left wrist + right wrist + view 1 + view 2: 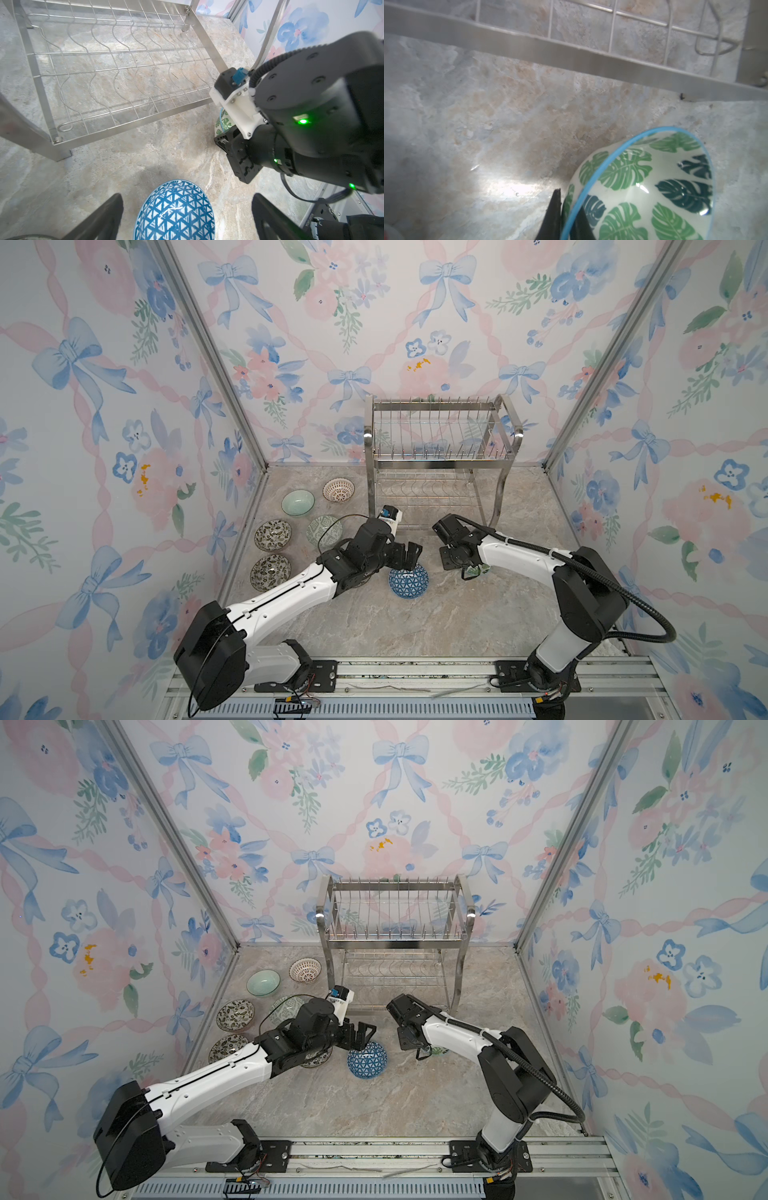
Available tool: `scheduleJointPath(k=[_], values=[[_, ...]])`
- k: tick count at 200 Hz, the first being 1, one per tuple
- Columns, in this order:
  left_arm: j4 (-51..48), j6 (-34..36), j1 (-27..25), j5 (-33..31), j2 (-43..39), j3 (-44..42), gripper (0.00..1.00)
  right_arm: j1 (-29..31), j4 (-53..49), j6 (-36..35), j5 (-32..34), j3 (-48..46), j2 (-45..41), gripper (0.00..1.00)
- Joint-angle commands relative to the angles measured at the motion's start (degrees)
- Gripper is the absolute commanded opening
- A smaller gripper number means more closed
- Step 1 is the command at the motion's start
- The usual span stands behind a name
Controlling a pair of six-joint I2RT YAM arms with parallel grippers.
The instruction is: Load the bowls into the dish rack
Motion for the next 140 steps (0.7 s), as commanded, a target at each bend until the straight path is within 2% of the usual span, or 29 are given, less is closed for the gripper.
scheduleJointPath(k=[1, 34, 61, 81, 119, 140], values=[[-0.9, 1.4, 0.4, -5.1, 0.6, -0.5, 0.98, 1.7, 0.1, -1.3, -2.0, -0.1, -7.3, 0.02], [-1.2, 7.1, 0.4, -4.5, -1.2, -0.3, 0.98, 2.0, 3.7, -2.2, -5.9, 0.1, -14.4, 0.00], [-1.4, 9.7, 2.5, 2.1, -4.1, -0.5, 0.98, 2.0, 10.9, -3.0, -9.7, -1.1, -18.3, 0.00], [-1.2, 10.1, 3.8, -0.5, -6.5, -1.6, 0.98, 2.1, 18.1, -4.8, -12.6, -1.9, -18.8, 0.00], [-1.0, 12.0, 4.1, -12.3, -8.6, -3.0, 0.98, 2.1, 34.5, -5.4, -14.3, -4.5, -16.4, 0.00], [-0.7, 13.4, 4.5, -14.2, -7.6, -2.6, 0.98, 2.1, 42.5, -6.3, -14.8, -5.1, -13.3, 0.00]])
